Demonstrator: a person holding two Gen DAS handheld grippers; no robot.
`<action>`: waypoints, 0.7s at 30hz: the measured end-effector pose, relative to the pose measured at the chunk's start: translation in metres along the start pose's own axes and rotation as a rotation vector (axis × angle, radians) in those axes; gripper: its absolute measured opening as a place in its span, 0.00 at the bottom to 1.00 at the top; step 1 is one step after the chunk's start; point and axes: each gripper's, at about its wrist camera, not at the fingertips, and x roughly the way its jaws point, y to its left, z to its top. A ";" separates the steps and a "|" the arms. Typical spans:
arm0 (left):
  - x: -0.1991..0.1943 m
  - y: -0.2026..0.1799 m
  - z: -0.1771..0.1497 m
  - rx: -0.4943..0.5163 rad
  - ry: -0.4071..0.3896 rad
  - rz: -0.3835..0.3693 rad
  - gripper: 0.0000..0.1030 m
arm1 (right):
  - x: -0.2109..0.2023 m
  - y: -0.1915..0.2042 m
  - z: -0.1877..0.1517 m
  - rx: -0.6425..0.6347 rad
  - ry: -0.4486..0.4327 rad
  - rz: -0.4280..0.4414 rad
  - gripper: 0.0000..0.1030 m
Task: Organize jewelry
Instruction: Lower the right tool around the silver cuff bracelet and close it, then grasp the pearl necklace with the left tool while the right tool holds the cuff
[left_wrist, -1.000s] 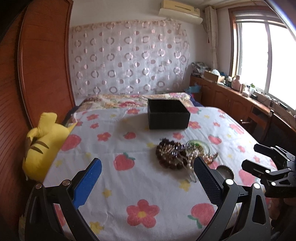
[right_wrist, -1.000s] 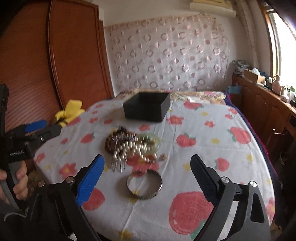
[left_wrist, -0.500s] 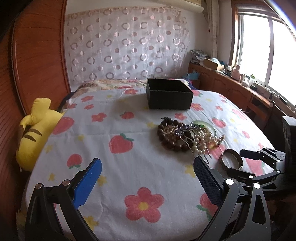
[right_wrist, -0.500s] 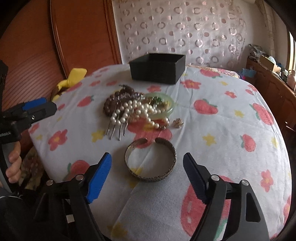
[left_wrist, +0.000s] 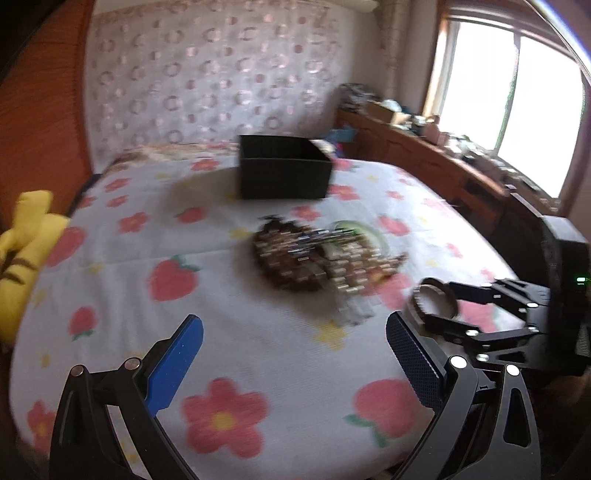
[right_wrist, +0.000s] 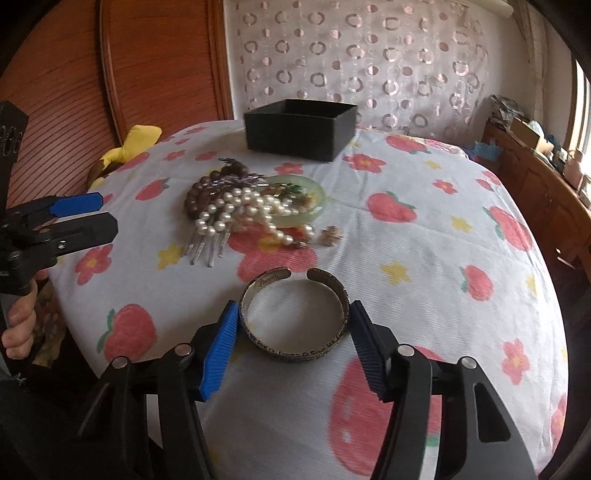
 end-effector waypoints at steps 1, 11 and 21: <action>0.003 -0.004 0.003 0.009 0.004 -0.027 0.86 | -0.002 -0.006 -0.001 0.010 -0.002 -0.008 0.61; 0.053 -0.022 0.035 0.024 0.091 -0.178 0.16 | -0.006 -0.028 -0.005 0.052 -0.012 -0.021 0.61; 0.075 -0.014 0.048 0.043 0.128 -0.145 0.13 | -0.004 -0.027 -0.006 0.042 -0.020 -0.029 0.61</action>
